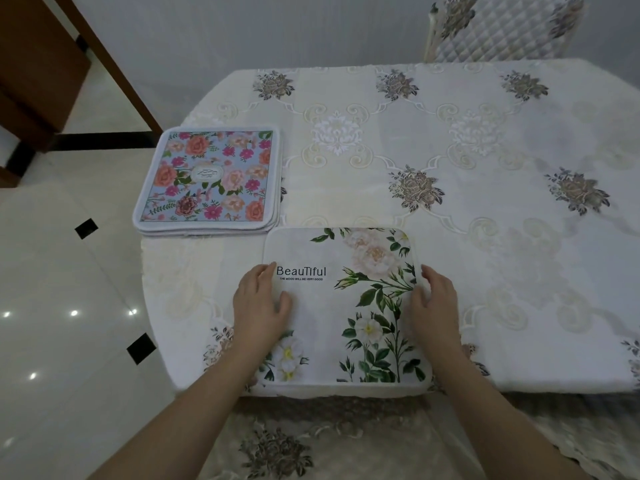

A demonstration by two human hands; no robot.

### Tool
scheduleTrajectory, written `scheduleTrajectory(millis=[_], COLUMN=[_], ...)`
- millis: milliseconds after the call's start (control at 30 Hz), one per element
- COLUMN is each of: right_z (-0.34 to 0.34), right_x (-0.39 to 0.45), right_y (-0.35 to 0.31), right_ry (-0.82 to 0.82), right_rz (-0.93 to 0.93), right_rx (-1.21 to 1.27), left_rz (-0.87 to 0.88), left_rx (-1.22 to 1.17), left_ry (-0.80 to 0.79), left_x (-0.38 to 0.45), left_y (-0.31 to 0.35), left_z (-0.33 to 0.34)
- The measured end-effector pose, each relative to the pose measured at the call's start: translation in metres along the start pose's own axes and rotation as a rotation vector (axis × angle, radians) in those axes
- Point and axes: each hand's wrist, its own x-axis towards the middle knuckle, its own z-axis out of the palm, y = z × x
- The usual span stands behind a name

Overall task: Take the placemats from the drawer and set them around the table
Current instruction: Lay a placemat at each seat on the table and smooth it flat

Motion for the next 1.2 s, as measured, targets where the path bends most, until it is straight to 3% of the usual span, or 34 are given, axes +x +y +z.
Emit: scheduleTrajectory(millis=[133,300,467,633,900,1200], right_z=[0.027,0.069,0.103,0.124,0.120,0.081], right_x=[0.015,0.041,0.071,0.067,0.070,0.088], right_y=[-0.033,-0.069,-0.072,-0.059,-0.058,-0.026], right_ry=[-0.122,-0.220,-0.253,-0.192,-0.230,-0.195], right_rz=[-0.157,-0.345,-0.500,-0.532,-0.486,-0.409], right_rx=[-0.050,-0.172,-0.514,-0.624,-0.633,-0.672], left_rz=[0.235,0.403,0.419,0.425,0.497,0.460], left_rx=[0.036,0.195,0.384,0.358,0.373,0.390], left_ry=[-0.037,-0.142,-0.212,-0.245,-0.268,-0.280], left_x=[0.032,0.077,0.110,0.113,0.114,0.113], left_y=[0.025,0.040,0.032,0.021,0.012,0.013], left_z=[0.016,0.035,0.052,0.065,0.062,0.060])
